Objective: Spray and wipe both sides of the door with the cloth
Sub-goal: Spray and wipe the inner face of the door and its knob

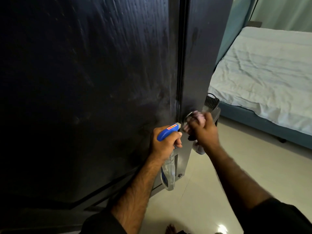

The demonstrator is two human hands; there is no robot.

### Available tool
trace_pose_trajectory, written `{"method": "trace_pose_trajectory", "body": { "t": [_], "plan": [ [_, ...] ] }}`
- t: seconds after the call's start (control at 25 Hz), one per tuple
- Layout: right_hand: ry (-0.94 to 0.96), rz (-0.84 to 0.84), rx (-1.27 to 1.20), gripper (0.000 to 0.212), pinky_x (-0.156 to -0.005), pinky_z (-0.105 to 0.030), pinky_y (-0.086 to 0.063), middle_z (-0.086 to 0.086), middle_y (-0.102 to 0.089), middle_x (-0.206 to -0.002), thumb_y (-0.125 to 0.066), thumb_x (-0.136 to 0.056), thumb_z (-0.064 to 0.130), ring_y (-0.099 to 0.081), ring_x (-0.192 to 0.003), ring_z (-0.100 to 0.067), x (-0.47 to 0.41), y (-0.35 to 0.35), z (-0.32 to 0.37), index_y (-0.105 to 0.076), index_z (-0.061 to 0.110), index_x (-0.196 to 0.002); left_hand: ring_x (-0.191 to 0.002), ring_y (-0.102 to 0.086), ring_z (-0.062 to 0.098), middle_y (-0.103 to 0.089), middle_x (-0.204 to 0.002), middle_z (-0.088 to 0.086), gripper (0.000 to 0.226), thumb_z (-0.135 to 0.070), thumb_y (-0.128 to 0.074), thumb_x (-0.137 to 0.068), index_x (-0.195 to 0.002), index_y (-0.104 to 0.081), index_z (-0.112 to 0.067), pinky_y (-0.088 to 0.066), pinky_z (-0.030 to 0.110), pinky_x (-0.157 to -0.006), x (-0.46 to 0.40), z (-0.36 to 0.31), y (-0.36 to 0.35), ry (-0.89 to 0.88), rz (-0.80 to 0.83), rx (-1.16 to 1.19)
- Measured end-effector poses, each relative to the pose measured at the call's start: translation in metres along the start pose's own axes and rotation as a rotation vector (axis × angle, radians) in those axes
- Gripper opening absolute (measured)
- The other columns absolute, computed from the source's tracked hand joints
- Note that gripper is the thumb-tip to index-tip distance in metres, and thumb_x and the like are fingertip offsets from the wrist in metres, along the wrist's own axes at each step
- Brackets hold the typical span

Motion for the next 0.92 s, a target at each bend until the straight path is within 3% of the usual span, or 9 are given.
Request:
{"method": "trace_pose_trajectory", "body": {
  "t": [0.12, 0.28, 0.4, 0.52, 0.6, 0.68, 0.76, 0.84, 0.92],
  "plan": [
    [0.548, 0.003, 0.631, 0.051, -0.09, -0.04, -0.051, -0.016, -0.054, -0.131, -0.071, -0.079, 0.017, -0.055, -0.113, -0.035, 0.002, 0.002, 0.0, -0.066, 0.018, -0.129, -0.052, -0.06, 0.027, -0.061, -0.063, 0.033, 0.025, -0.003, -0.066, -0.088, -0.07, -0.063, 0.015, -0.052, 0.024, -0.051, 0.0, 0.001, -0.007, 0.01, -0.034, -0.033],
    [0.868, 0.133, 0.768, 0.044, -0.086, -0.048, -0.058, -0.022, -0.049, -0.137, -0.065, -0.087, 0.026, -0.056, -0.116, -0.045, -0.018, 0.02, -0.014, -0.068, 0.016, -0.13, -0.054, -0.061, 0.026, -0.063, -0.064, 0.025, 0.021, 0.003, -0.064, -0.093, -0.075, -0.065, 0.013, -0.054, 0.024, -0.053, -0.006, 0.003, -0.02, 0.043, -0.115, -0.099],
    [0.614, 0.194, 0.544, 0.048, -0.078, -0.032, -0.052, -0.009, -0.059, -0.118, -0.082, -0.085, 0.035, -0.066, -0.096, -0.03, -0.025, 0.02, -0.017, -0.065, 0.017, -0.127, -0.055, -0.063, 0.027, -0.065, -0.064, 0.028, 0.022, 0.002, -0.065, -0.091, -0.071, -0.067, 0.009, -0.053, 0.025, -0.053, -0.005, 0.003, -0.036, 0.064, -0.184, -0.143],
    [0.356, 0.084, 0.082, 0.022, -0.069, -0.029, -0.052, 0.006, -0.069, -0.088, -0.069, -0.098, 0.044, -0.067, -0.078, -0.008, -0.017, 0.018, -0.003, -0.064, 0.022, -0.103, -0.056, -0.064, 0.029, -0.065, -0.064, 0.027, 0.022, 0.004, -0.064, -0.092, -0.072, -0.068, 0.009, -0.052, 0.024, -0.053, -0.003, 0.004, -0.052, 0.097, -0.257, -0.161],
    [-0.032, 0.019, -0.222, 0.019, -0.074, -0.03, -0.056, 0.008, -0.074, -0.09, -0.064, -0.106, 0.043, -0.07, -0.083, -0.002, -0.023, 0.02, -0.007, -0.067, 0.025, -0.102, -0.055, -0.064, 0.029, -0.065, -0.062, 0.023, 0.021, -0.001, -0.066, -0.09, -0.071, -0.068, 0.008, -0.051, 0.023, -0.051, 0.001, 0.004, -0.061, 0.102, -0.297, -0.145],
    [-0.577, 0.213, -0.61, 0.028, -0.067, -0.029, -0.059, -0.002, -0.077, -0.095, -0.059, -0.108, 0.047, -0.076, -0.079, -0.012, -0.023, 0.02, -0.016, -0.07, 0.022, -0.111, -0.053, -0.064, 0.026, -0.063, -0.06, 0.019, 0.022, -0.01, -0.065, -0.083, -0.067, -0.067, 0.005, -0.05, 0.024, -0.05, 0.005, 0.004, -0.069, 0.112, -0.335, -0.125],
    [-0.854, 0.419, -0.812, 0.037, -0.063, -0.028, -0.061, -0.003, -0.078, -0.094, -0.056, -0.106, 0.054, -0.077, -0.076, -0.015, -0.016, 0.021, -0.027, -0.069, 0.022, -0.12, -0.052, -0.064, 0.025, -0.063, -0.058, 0.017, 0.022, -0.012, -0.063, -0.08, -0.064, -0.066, 0.003, -0.048, 0.025, -0.05, 0.01, 0.006, -0.07, 0.112, -0.354, -0.123],
    [-0.803, 0.477, -0.785, 0.046, -0.074, -0.034, -0.063, -0.005, -0.08, -0.105, -0.055, -0.105, 0.059, -0.079, -0.09, -0.022, -0.014, 0.028, -0.027, -0.068, 0.021, -0.128, -0.054, -0.064, 0.025, -0.063, -0.059, 0.016, 0.022, -0.008, -0.064, -0.084, -0.064, -0.067, 0.0, -0.048, 0.026, -0.052, 0.015, 0.009, -0.067, 0.131, -0.374, -0.132],
    [-0.461, 0.392, -0.659, 0.043, -0.089, -0.04, -0.062, -0.004, -0.075, -0.126, -0.057, -0.105, 0.057, -0.075, -0.114, -0.021, -0.019, 0.045, -0.017, -0.059, 0.029, -0.138, -0.057, -0.065, 0.023, -0.065, -0.061, 0.014, 0.026, -0.001, -0.065, -0.093, -0.067, -0.068, -0.003, -0.051, 0.026, -0.056, 0.019, 0.011, -0.063, 0.168, -0.393, -0.164]
  ]
}}
Point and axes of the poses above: each hand's wrist, its own x-axis away from the middle knuckle, its own y-axis out of the back of the hand, z = x × y, the point moved 2 cm from there along -x, towards the middle knuckle
